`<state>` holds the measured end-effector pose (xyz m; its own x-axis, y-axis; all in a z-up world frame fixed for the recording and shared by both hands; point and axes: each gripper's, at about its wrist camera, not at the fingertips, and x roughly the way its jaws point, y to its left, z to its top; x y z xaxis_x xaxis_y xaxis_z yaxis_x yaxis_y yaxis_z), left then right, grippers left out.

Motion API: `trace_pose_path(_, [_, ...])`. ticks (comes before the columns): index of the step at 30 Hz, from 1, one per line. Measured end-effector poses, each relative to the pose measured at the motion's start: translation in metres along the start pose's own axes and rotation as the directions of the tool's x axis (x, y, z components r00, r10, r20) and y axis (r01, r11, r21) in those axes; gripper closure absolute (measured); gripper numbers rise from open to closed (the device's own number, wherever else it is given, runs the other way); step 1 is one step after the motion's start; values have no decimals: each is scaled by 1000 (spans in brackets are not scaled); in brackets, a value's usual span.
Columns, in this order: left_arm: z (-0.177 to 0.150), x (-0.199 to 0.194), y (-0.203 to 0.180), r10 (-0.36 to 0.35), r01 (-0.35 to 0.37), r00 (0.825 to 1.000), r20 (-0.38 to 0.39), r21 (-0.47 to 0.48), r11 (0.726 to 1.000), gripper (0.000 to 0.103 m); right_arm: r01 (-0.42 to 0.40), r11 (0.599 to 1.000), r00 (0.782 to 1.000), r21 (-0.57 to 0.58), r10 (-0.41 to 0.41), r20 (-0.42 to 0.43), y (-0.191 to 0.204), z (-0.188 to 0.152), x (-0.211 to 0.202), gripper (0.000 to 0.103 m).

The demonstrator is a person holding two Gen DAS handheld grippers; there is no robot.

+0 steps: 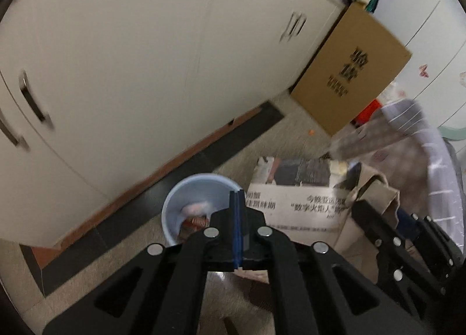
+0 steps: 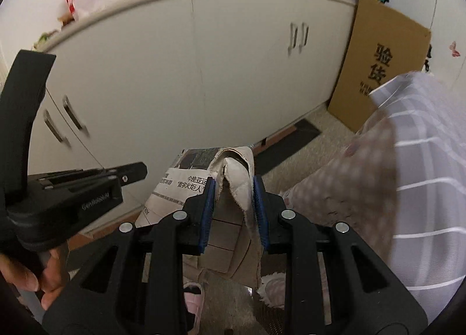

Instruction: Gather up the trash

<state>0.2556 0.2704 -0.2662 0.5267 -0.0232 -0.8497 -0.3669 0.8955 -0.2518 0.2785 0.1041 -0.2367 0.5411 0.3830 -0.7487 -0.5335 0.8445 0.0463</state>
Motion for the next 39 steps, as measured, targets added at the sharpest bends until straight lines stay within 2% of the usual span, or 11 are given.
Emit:
trace_pose_path(4, [-9,20,14,28,-29,999,-37,-24,999,101,-9,1000,999,-9,8,-48,6,-13,22,77])
trace_pose_path(5, [-12,25,17,29,-30,998,-52,-31,999,95,-13,1000,998,-8,12,-59,7,-15,27,77])
trace_pose_path(8, [-19,38,30,49,-53,996,-69,-54,997,63,-17,1000,997,-3,16,-75,12,-23,37,77])
trace_pose_path(12, [-25,44,40,63,-69,995,-73,-81,994,54,-29,999,997,20,31,-76,14,-26,49,72])
trace_pose_path(13, [-25,45,44,66,-73,995,-73,-93,993,53,-44,998,997,34,46,-70,13,-26,52,64])
trace_pose_path(14, [-25,44,47,69,-76,995,-72,-99,992,50,-61,997,996,53,65,-63,11,-25,57,39])
trace_pose_path(17, [-26,44,55,78,-86,995,-66,-128,988,40,-58,995,996,76,62,-60,9,-25,67,36])
trace_pose_path(27, [-51,39,47,71,-79,995,-63,-119,990,27,-107,984,985,144,124,-119,-7,-54,64,36])
trace_pose_path(31, [-85,38,36,32,-38,998,-49,-113,993,25,-130,976,977,173,155,-145,-18,-84,54,35])
trace_pose_path(36, [-133,57,34,-72,57,995,-68,-193,979,24,-138,967,967,212,178,-183,-32,-133,51,31])
trace_pose_path(39, [-168,80,37,-73,52,993,-95,-212,976,24,-128,964,959,234,180,-217,-37,-159,60,30])
